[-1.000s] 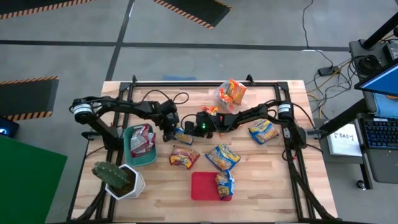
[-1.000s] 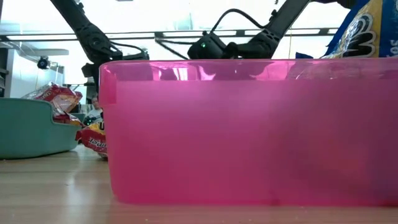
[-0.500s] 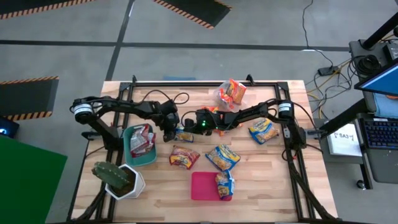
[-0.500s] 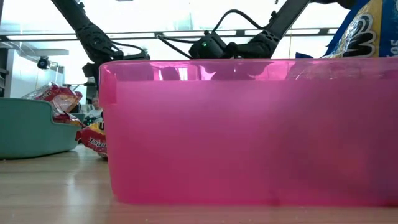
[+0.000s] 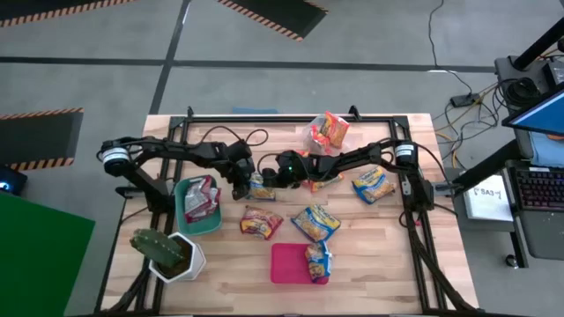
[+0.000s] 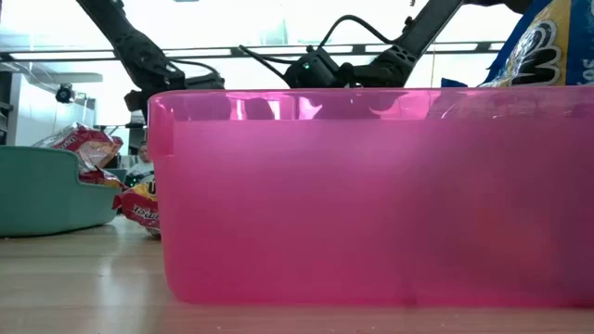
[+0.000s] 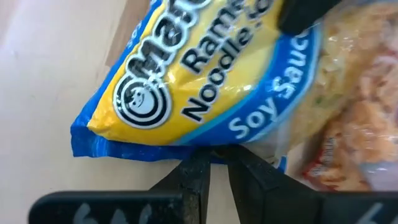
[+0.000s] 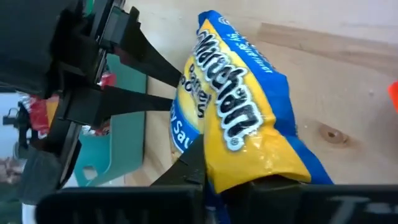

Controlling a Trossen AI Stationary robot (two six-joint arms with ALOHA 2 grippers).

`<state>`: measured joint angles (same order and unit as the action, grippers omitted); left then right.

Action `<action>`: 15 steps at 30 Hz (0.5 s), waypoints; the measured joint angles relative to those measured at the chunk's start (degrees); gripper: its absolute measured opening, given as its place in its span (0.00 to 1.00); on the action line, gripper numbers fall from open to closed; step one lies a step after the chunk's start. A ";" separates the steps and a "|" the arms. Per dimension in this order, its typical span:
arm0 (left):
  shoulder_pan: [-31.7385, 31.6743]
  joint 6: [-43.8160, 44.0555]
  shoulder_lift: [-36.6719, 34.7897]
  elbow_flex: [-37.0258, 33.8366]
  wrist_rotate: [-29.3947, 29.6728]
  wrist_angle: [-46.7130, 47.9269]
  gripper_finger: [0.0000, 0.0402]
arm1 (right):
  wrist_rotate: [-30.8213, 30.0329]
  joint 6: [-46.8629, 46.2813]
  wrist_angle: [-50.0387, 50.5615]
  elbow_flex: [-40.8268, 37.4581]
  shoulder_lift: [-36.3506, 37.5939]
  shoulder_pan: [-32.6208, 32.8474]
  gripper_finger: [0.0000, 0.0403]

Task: Sort Maruchan noodles
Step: Put the top left blue noodle pack into the red bin

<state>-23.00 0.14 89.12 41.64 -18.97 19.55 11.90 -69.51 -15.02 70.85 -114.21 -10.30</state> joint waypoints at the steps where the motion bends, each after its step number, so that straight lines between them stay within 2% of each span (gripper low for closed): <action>1: 0.00 0.00 -0.78 0.16 -0.01 0.36 0.09 | 0.35 0.22 0.31 0.00 0.42 -0.17 0.04; 8: -0.02 -1.05 -8.93 2.02 0.39 4.74 0.09 | 0.59 4.07 8.98 0.28 7.48 -0.11 0.03; 15: -0.02 -1.20 -18.06 4.33 0.56 3.81 0.09 | 0.56 8.22 26.87 5.81 17.04 0.07 0.03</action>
<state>-23.03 -1.06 71.06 45.97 -18.41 23.35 12.46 -61.29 11.86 76.66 -97.17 -10.23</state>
